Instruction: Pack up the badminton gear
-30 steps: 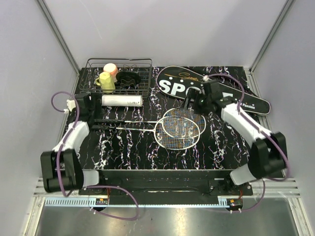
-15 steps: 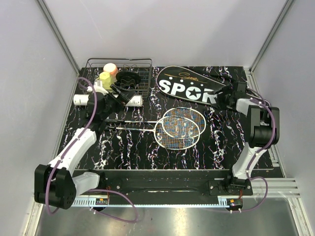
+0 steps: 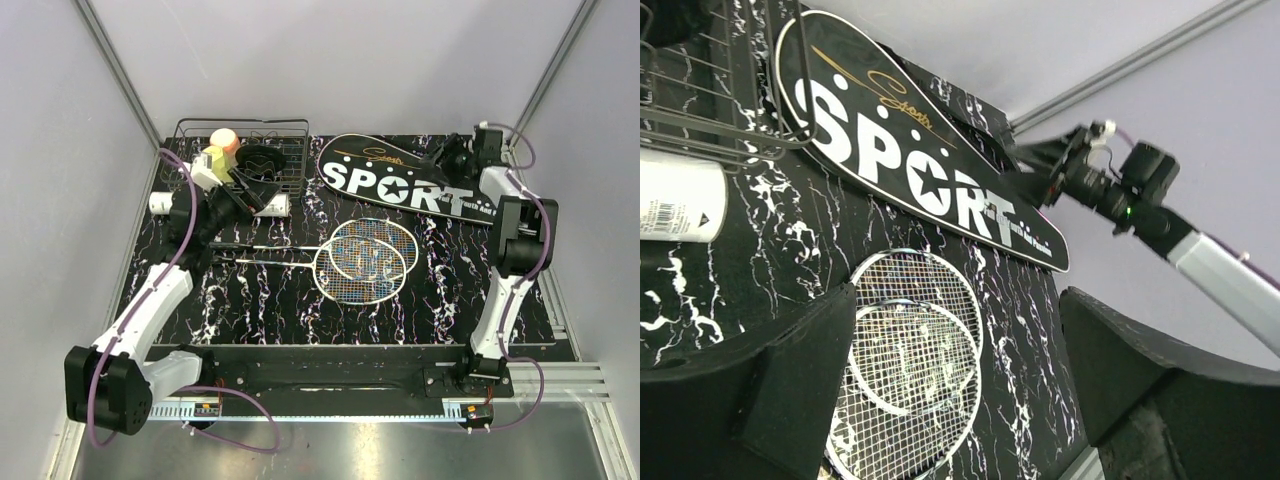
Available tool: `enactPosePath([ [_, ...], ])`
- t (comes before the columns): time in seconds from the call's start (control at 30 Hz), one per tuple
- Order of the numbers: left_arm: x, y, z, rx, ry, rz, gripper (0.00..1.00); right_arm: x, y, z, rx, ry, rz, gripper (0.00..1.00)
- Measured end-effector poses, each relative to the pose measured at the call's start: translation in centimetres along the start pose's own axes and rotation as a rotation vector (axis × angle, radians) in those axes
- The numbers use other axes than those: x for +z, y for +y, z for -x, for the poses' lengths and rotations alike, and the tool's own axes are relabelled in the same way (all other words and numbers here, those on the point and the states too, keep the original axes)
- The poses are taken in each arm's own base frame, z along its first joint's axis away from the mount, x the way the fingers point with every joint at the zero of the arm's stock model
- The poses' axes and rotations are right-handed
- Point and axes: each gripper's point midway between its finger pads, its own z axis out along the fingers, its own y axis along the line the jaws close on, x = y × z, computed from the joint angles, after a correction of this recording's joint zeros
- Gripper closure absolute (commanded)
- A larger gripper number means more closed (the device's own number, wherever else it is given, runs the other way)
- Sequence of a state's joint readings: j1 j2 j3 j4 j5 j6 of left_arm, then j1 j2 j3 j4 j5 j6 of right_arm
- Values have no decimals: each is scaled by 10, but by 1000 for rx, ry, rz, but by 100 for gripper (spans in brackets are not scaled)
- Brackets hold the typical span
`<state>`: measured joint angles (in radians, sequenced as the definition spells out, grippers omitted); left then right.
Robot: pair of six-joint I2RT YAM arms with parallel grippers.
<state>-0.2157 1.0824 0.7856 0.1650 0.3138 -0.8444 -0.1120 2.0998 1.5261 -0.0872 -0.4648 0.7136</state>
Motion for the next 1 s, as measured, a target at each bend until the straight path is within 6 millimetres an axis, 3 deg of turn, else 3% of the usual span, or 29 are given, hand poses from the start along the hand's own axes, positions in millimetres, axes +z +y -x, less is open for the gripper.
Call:
enactPosePath([
  [0.13,3,-3,-5,8,31,-28,10,7,14,41,-288,-36,-18,17],
  [0.23,6,-5,-11,27,54,-35,8,15,5,67,-468,-55,-99,12],
  [0.33,10,-14,-21,59,92,-62,7,31,-17,87,-624,-42,-193,11],
  [0.6,13,-29,-35,99,150,-121,7,58,-85,69,-832,162,-308,11],
  [0.73,16,-27,-39,97,166,-122,7,55,-83,71,-889,183,-292,11],
  [1.0,22,-18,-48,85,203,-107,7,56,-87,69,-927,212,-288,0],
])
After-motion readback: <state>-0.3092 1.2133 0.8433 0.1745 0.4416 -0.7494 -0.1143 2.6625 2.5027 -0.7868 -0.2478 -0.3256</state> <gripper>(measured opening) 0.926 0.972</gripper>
